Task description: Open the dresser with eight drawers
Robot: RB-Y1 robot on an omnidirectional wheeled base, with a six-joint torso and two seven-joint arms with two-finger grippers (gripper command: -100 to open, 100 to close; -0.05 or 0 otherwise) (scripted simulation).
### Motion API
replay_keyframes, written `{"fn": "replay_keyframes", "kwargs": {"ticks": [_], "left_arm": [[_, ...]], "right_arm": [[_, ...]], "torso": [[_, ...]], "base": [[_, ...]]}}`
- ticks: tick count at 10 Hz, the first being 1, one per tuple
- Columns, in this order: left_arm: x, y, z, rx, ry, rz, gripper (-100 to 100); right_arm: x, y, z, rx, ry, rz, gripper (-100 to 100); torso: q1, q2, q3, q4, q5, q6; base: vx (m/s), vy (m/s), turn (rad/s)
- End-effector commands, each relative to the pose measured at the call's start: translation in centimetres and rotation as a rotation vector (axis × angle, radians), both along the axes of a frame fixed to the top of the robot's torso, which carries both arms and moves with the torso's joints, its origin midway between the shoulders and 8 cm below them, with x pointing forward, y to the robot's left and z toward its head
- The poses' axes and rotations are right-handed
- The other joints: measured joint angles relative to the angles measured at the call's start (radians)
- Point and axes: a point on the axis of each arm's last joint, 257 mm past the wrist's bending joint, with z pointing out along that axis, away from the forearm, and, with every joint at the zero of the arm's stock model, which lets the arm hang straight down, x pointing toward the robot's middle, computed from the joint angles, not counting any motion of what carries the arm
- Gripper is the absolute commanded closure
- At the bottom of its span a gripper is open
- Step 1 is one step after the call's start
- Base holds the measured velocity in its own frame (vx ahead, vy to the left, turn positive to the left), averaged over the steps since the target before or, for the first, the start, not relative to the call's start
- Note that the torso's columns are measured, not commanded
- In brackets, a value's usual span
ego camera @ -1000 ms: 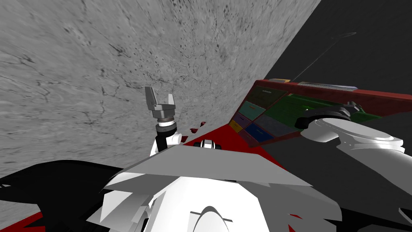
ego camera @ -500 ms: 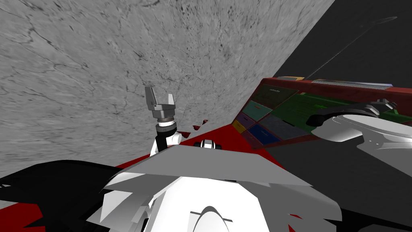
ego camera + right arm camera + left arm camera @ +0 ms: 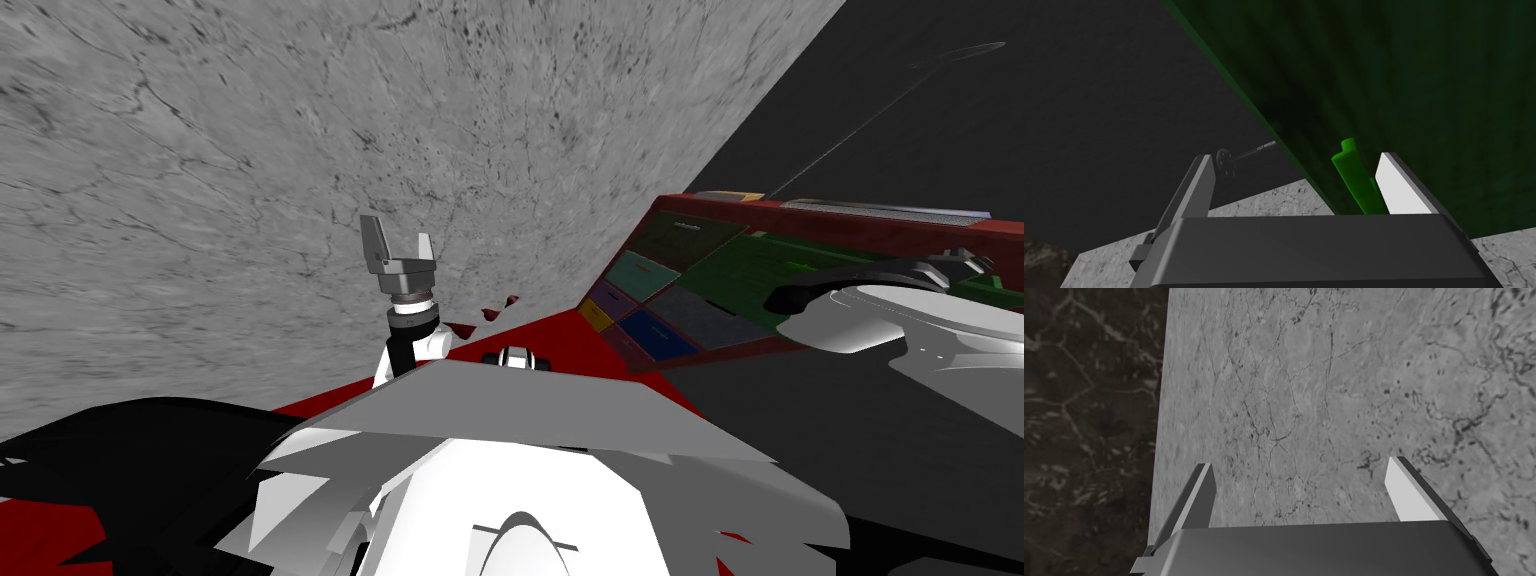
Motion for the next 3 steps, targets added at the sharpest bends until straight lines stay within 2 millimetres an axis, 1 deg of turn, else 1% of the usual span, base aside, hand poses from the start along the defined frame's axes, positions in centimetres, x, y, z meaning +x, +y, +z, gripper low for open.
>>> {"fn": "replay_keyframes", "kwargs": {"ticks": [1,3], "left_arm": [[0.0,0.0,0.0,0.0,0.0,0.0,0],[0.0,0.0,0.0,0.0,0.0,0.0,0]], "right_arm": [[-0.01,0.0,-0.14,0.001,0.002,0.0,0],[-0.02,0.0,-0.34,0.004,0.004,0.0,0]], "torso": [[-0.001,0.0,0.0,0.0,-0.001,0.0],[-0.002,-0.001,0.0,-0.001,-0.002,-0.001]], "base": [[0.0,0.0,0.0],[0.0,0.0,0.0]]}}
